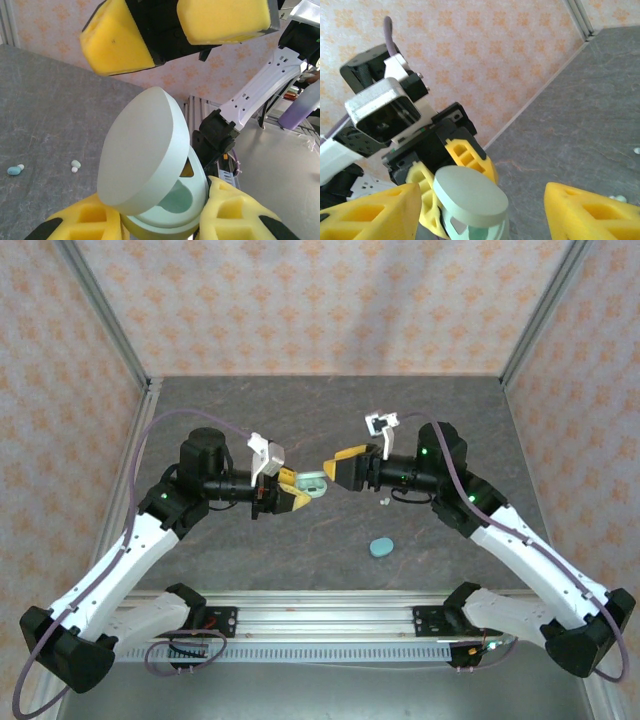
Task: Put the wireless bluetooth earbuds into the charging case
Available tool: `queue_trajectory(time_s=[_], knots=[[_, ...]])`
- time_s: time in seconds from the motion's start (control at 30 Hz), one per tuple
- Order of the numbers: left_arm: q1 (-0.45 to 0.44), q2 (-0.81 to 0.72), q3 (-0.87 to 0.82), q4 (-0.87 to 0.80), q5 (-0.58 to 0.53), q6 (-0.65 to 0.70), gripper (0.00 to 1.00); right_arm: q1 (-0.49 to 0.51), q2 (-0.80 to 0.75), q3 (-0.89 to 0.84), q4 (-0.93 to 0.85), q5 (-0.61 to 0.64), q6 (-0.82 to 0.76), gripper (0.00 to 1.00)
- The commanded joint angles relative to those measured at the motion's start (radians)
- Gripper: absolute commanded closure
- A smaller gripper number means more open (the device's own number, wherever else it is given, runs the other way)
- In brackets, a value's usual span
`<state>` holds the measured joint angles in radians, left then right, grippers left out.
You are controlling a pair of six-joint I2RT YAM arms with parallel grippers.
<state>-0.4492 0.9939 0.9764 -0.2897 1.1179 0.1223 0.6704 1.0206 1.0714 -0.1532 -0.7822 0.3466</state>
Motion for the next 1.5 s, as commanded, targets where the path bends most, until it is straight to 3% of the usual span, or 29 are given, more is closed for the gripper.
queue_trajectory(time_s=[0.0, 0.2, 0.33, 0.6, 1.03, 1.23, 1.47], knots=[[0.012, -0.01, -0.019, 0.041, -0.016, -0.009, 0.98, -0.003, -0.041, -0.009, -0.09, 0.089, -0.045, 0.35], [0.05, -0.072, -0.086, 0.039, -0.058, -0.031, 0.98, -0.004, -0.02, 0.006, -0.287, 0.416, 0.015, 0.38], [0.065, -0.142, -0.135, 0.03, -0.104, -0.046, 0.98, -0.005, 0.071, 0.039, -0.375, 0.525, 0.08, 0.4], [0.066, -0.255, -0.178, 0.002, -0.172, -0.067, 0.98, 0.02, 0.36, 0.049, -0.245, 0.428, 0.277, 0.49], [0.067, -0.322, -0.171, -0.046, -0.229, -0.069, 0.98, 0.17, 0.887, 0.348, -0.257, 0.4, 0.404, 0.57], [0.067, -0.353, -0.181, -0.04, -0.244, -0.077, 0.98, 0.196, 0.983, 0.361, -0.206, 0.406, 0.48, 0.67], [0.067, -0.361, -0.186, -0.039, -0.237, -0.081, 0.98, 0.197, 1.022, 0.372, -0.193, 0.429, 0.498, 0.7]])
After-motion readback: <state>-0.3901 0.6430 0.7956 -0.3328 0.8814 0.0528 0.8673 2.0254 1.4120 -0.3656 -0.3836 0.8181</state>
